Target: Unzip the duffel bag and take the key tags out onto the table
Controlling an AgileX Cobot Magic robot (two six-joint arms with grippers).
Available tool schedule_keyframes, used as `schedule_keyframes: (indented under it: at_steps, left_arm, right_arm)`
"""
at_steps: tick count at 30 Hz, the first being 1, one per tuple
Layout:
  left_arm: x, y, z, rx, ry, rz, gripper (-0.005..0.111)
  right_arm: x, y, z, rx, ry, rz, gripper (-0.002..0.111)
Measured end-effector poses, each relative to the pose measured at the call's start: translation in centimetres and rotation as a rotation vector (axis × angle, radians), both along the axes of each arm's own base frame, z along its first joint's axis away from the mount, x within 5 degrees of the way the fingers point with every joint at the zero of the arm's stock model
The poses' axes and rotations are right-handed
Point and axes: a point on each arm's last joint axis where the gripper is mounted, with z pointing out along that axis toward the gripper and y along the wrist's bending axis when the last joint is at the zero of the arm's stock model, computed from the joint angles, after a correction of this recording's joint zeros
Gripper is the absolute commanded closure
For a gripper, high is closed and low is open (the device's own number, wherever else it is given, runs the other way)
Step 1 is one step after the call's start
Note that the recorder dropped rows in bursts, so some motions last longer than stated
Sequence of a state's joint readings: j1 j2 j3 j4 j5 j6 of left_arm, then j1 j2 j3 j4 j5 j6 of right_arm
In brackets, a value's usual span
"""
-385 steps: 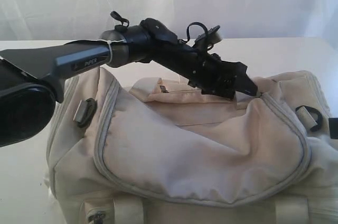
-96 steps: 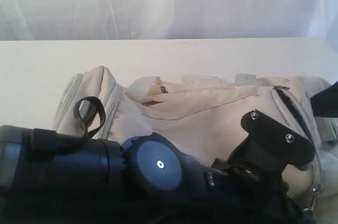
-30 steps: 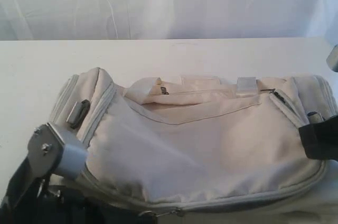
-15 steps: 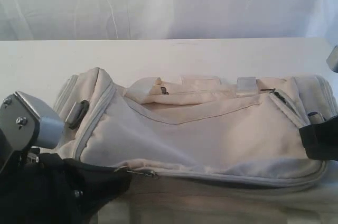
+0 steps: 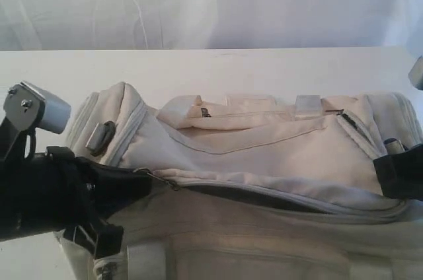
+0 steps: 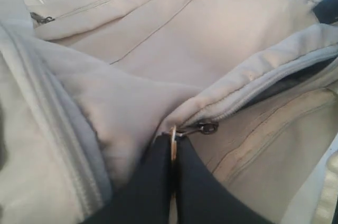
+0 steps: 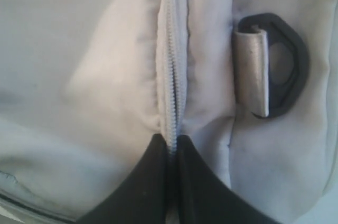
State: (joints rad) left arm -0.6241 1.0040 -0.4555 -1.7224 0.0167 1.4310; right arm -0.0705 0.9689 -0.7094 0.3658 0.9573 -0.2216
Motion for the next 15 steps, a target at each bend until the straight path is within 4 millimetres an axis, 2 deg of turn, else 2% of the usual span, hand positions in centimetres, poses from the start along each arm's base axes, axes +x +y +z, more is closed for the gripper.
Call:
schedule_keyframes:
  at_steps: [4, 6, 11, 15]
  left_arm:
    - [1.3, 0.1, -0.9, -0.025, 0.095, -0.061, 0.107]
    - [2.0, 0.0, -0.5, -0.001, 0.176, -0.125, 0.107]
    - [2.5, 1.5, 1.1, 0.278, 0.443, -0.263, 0.107]
    - [2.2, 2.4, 3.3, 0.373, 0.451, -0.246, 0.107]
  right_arm:
    - [0.0, 0.0, 0.0, 0.000, 0.000, 0.000, 0.108]
    - [0.0, 0.0, 0.0, -0.003, 0.002, 0.001, 0.108]
    - [0.0, 0.0, 0.0, -0.003, 0.000, 0.001, 0.108]
    - [0.0, 0.0, 0.0, -0.004, -0.003, -0.001, 0.108]
